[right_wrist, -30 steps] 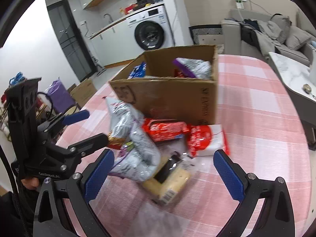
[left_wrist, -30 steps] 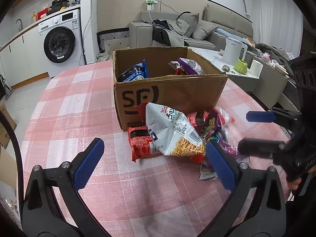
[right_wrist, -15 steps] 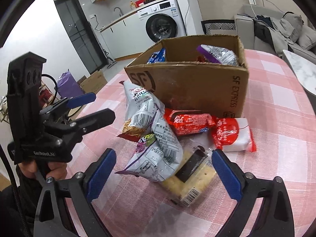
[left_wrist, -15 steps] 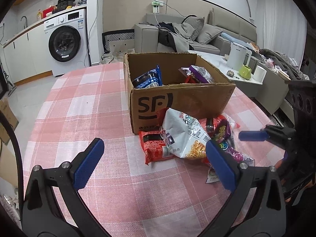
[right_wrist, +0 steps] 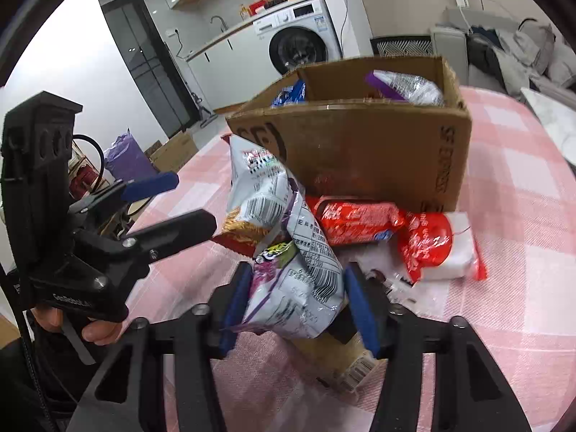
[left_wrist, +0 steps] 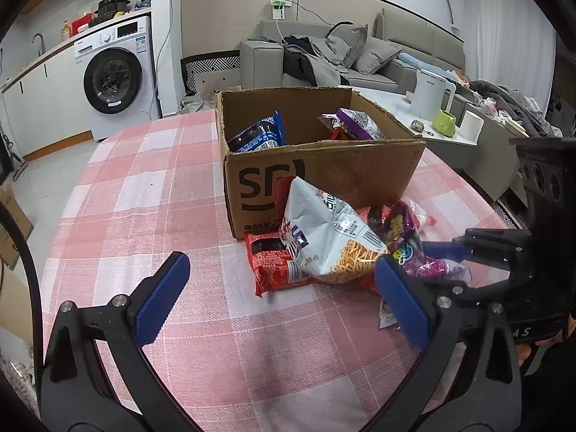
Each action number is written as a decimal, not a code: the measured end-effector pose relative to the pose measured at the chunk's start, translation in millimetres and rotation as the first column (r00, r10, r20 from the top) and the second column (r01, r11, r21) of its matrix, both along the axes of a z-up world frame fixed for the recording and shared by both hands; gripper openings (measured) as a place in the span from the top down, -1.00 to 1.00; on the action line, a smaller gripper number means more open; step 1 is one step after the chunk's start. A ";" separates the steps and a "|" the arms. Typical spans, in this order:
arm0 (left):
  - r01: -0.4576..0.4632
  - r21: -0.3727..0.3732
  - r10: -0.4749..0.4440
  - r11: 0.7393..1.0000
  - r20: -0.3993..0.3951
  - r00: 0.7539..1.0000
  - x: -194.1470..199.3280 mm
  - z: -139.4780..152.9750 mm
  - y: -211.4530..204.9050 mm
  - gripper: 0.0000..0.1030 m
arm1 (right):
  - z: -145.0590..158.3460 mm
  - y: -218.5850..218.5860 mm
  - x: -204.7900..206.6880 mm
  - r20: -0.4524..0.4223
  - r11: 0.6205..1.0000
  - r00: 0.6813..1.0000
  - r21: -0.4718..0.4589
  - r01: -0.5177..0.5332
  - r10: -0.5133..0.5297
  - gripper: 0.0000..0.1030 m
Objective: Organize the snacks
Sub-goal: 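Grasp the white printed bag and purple colourful bag with the right tool, then grasp the white fries chip bag with the left tool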
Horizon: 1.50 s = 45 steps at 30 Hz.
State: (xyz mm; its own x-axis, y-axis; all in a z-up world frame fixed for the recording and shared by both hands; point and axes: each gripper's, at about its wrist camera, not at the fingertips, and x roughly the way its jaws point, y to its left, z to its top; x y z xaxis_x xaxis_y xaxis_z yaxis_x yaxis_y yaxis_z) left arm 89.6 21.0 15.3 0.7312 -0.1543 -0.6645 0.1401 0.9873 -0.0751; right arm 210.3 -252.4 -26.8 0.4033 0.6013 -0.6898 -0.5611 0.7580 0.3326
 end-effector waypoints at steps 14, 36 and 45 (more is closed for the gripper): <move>0.020 0.001 -0.020 1.000 0.000 1.000 -1.0 -0.6 -7.3 -0.98 | 26.3 -25.2 -1.9 0.069 0.998 0.997 0.037 0.041 -0.043 0.10; 0.070 0.029 -0.070 0.997 -0.017 0.997 27.5 -28.5 -34.1 -0.84 | 26.7 -38.9 0.2 0.055 0.995 0.994 0.034 0.094 -0.096 0.10; 0.087 -0.075 -0.087 0.993 0.005 0.996 33.9 -29.7 -17.5 -0.10 | 26.9 -39.1 1.2 0.053 0.995 0.994 0.035 0.097 -0.098 0.10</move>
